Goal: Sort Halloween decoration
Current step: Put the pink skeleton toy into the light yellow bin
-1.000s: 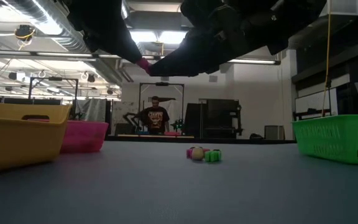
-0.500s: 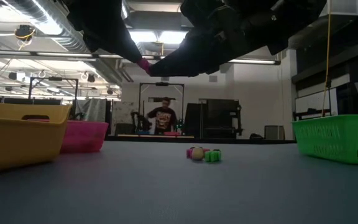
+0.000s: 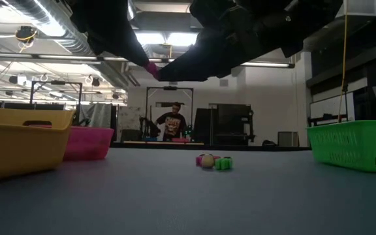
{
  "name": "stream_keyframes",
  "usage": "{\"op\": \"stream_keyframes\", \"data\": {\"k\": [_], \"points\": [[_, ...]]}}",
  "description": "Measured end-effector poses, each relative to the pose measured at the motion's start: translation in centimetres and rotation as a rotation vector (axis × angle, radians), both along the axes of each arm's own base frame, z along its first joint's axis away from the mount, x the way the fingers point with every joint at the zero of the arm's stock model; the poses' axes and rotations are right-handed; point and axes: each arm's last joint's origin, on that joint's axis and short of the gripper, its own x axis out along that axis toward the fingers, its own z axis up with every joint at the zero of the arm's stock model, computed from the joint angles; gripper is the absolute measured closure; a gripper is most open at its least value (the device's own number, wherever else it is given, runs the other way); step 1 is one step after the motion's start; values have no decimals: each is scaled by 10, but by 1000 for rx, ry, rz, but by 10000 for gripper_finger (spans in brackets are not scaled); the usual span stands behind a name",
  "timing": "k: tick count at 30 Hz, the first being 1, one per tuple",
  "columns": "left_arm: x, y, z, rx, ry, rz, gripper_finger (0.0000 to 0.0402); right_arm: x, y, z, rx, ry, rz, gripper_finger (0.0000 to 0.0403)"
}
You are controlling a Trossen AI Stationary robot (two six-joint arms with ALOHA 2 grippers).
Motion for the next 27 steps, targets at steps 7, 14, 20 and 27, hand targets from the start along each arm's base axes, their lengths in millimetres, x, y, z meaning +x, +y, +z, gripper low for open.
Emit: {"op": "stream_keyframes", "data": {"k": [7, 14, 20, 27], "points": [[-1, -5, -2, -148, 69, -107, 398, -1, 0, -3, -6, 35, 0, 240], [-5, -12, -4, -428, 181, -191, 398, -6, -1, -12, -23, 134, 0, 230], [-9, -20, -3, -714, 316, -261, 398, -9, -1, -16, -32, 182, 0, 232], [-20, -26, -3, -1050, 593, -228, 398, -9, -1, -16, -32, 186, 0, 232]]}}
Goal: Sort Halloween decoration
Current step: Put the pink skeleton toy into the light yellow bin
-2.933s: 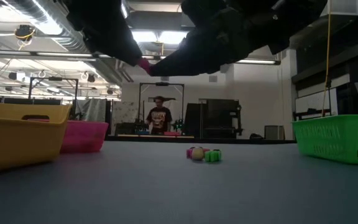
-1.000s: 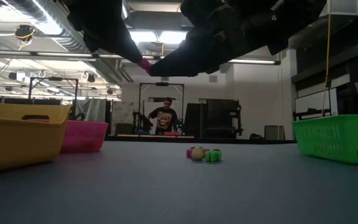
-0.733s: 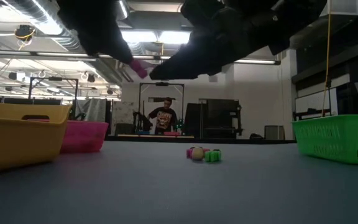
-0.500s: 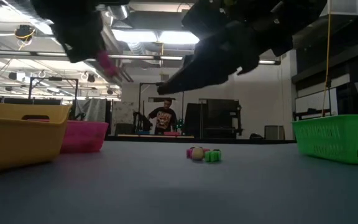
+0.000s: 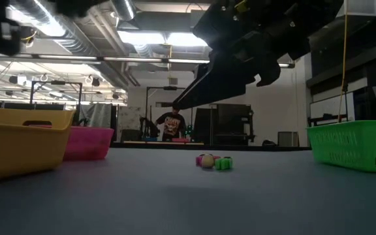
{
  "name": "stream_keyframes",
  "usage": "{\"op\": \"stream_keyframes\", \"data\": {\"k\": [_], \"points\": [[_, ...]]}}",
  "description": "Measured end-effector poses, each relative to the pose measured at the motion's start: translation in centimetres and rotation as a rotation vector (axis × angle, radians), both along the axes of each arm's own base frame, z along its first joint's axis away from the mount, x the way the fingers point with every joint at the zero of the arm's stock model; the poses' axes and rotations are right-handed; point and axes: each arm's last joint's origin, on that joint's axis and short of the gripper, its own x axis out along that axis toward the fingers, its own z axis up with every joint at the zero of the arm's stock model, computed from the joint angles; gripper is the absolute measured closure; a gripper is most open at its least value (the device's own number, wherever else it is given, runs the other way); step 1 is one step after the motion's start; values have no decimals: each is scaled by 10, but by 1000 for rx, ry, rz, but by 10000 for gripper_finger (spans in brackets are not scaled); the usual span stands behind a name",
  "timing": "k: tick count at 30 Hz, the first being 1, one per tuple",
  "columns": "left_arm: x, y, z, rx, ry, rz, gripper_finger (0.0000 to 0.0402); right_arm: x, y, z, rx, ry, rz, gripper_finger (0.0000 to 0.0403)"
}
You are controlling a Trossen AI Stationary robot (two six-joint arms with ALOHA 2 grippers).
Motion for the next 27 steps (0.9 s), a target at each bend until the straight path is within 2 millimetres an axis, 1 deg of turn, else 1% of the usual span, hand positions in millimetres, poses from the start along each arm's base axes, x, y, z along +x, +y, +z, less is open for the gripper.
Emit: {"op": "stream_keyframes", "data": {"k": [3, 6, 9, 11, 15, 18, 23, 27], "points": [[-9, -1, -3, -37, 160, -3, 398, 0, 0, 0, 0, 0, 0, 232], [-19, -2, -6, -31, 322, 14, 398, 0, 0, 0, 0, 0, 0, 232], [-29, -2, -9, 8, 442, 23, 398, 0, 0, 0, 0, 0, 0, 232], [-35, -2, -11, 53, 490, 33, 398, 0, 0, 0, 0, 0, 0, 233], [-41, -1, -14, 168, 508, 75, 396, 0, 0, 0, 0, 0, 0, 233], [-42, 0, -15, 200, 510, 91, 385, 0, 0, 0, -1, 0, -1, 233], [-41, 1, -16, 256, 486, 128, 344, 0, -1, 0, -20, -1, -27, 233], [-41, 2, -16, 298, 459, 151, 310, -2, -2, -3, -33, 33, -26, 233]]}}
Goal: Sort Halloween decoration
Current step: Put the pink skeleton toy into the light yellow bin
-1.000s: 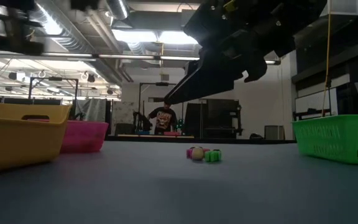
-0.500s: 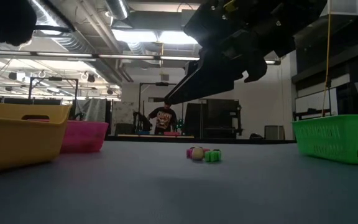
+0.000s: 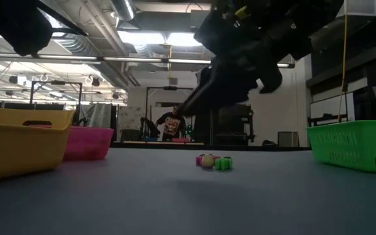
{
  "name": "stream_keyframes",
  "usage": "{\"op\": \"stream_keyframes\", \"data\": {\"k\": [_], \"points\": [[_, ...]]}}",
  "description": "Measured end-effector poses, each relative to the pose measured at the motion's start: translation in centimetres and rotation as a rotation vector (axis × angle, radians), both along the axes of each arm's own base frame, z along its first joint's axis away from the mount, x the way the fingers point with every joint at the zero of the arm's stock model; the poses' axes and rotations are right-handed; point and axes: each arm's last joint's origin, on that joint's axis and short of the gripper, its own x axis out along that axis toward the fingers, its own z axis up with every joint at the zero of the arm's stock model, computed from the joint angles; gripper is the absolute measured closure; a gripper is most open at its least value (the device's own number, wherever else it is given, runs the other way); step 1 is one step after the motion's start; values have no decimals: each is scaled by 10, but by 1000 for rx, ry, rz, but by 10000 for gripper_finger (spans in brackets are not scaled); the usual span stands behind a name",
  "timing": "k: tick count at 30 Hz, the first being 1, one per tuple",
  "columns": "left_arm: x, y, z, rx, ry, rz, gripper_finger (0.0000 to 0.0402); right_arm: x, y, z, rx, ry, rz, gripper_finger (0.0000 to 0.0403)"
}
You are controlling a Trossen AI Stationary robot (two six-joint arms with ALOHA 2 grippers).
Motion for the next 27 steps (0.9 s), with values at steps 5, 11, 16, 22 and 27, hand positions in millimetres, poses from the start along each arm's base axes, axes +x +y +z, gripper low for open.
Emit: {"op": "stream_keyframes", "data": {"k": [5, 11, 16, 22, 27], "points": [[0, 0, 0, 20, -12, 3, 289, -5, -4, -7, -61, 80, 5, 233], [1, 2, -1, 66, -38, 11, 286, -7, -15, -11, 19, 152, -139, 233], [2, 2, -1, 94, -54, 16, 286, -11, -15, -14, 72, 214, -200, 233], [2, 2, -1, 95, -55, 17, 286, -15, -15, -18, 108, 281, -232, 233], [2, 2, -1, 97, -56, 17, 286, -16, -15, -18, 129, 293, -243, 233]]}}
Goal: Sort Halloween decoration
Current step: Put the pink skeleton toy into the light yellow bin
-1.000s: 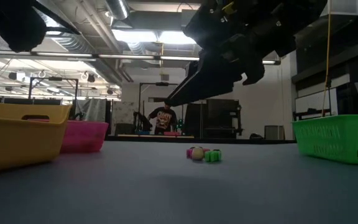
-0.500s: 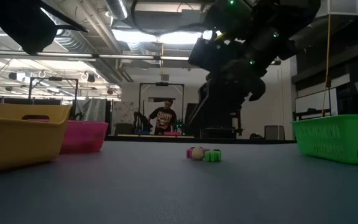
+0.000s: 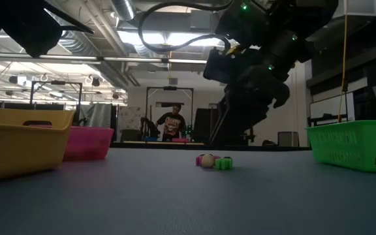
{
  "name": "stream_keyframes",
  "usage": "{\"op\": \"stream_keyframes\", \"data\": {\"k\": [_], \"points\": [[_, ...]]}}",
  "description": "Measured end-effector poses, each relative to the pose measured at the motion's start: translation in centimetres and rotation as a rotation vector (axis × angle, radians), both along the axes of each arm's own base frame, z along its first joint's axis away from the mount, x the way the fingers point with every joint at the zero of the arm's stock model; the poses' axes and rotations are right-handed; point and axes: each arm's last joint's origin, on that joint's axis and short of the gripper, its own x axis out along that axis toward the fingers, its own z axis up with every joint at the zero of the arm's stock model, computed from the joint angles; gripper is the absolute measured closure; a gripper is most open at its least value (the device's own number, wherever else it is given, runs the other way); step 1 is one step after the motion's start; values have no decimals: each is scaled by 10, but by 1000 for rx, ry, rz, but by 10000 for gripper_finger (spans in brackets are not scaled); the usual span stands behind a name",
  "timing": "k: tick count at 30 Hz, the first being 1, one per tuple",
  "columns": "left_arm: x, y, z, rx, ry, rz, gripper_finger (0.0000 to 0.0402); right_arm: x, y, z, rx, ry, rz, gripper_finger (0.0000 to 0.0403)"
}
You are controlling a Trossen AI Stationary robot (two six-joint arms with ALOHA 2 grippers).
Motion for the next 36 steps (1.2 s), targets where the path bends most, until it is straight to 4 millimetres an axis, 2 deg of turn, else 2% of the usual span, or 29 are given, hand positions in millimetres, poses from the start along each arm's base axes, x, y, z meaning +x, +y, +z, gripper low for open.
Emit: {"op": "stream_keyframes", "data": {"k": [24, 31, 36], "points": [[0, 0, 0, 1, 0, 0, 286, 0, 3, 0, 34, 5, -29, 233], [0, 0, 0, 1, -1, 0, 286, -2, 13, 0, -67, -15, -48, 233], [0, 0, 0, 1, -1, 0, 286, -2, 12, 0, -82, -17, -57, 233]]}}
